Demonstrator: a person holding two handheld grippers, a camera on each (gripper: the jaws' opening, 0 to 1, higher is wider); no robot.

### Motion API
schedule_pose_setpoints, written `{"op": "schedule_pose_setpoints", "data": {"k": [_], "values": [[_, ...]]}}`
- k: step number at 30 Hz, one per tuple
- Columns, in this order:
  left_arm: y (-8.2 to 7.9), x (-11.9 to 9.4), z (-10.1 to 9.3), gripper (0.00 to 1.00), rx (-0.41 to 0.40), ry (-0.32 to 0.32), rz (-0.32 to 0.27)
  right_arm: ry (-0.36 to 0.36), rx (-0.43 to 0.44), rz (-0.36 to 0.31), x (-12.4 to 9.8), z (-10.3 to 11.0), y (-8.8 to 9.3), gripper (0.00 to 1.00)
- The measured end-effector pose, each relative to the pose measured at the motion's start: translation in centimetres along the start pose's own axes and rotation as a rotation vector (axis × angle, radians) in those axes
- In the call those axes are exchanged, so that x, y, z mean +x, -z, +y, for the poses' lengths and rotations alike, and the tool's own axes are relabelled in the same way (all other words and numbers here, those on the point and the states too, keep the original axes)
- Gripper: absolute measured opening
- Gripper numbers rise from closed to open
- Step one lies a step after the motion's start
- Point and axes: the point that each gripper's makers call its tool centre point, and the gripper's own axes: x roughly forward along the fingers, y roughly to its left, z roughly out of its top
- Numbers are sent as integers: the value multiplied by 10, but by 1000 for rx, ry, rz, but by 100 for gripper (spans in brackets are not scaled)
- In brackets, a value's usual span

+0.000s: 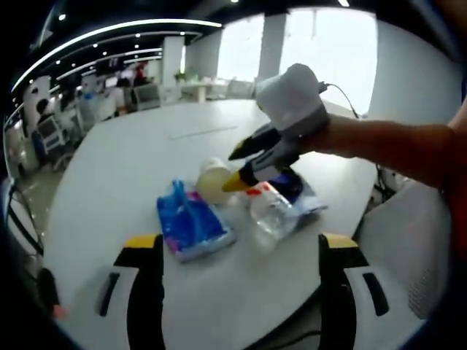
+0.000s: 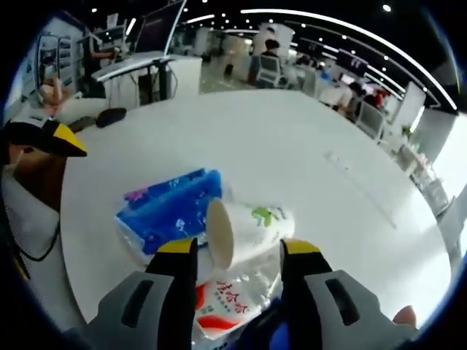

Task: Arrange the tabletop items into an orderly group along one side of the table until the central work area is clear of visible clutter.

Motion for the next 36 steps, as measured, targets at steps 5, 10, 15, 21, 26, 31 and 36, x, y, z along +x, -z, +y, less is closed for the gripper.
{"op": "schedule_pose_setpoints", "data": {"k": [5, 10, 15, 21, 26, 31, 36], "values": [[0, 1, 0, 85, -2, 1, 2, -4, 1, 3, 3, -1, 1, 39], [1, 1, -1, 84, -5, 3, 3, -3, 7, 10, 5, -3, 2, 38], [1, 2, -2, 84, -5, 4, 5, -4, 2, 14, 7, -3, 3, 33], [1, 2, -3, 83, -6, 7, 2, 7, -8, 13, 7, -6, 3, 30], [1, 2, -4, 83, -6, 10, 0, 13, -11, 14, 6, -7, 3, 28], [1, 2, -5, 83, -5, 14, 0, 17, -17, 12, 4, -8, 2, 26], [1, 2, -6, 82, -1, 19, 4, 24, -24, 6, 2, -10, -2, 22]]}}
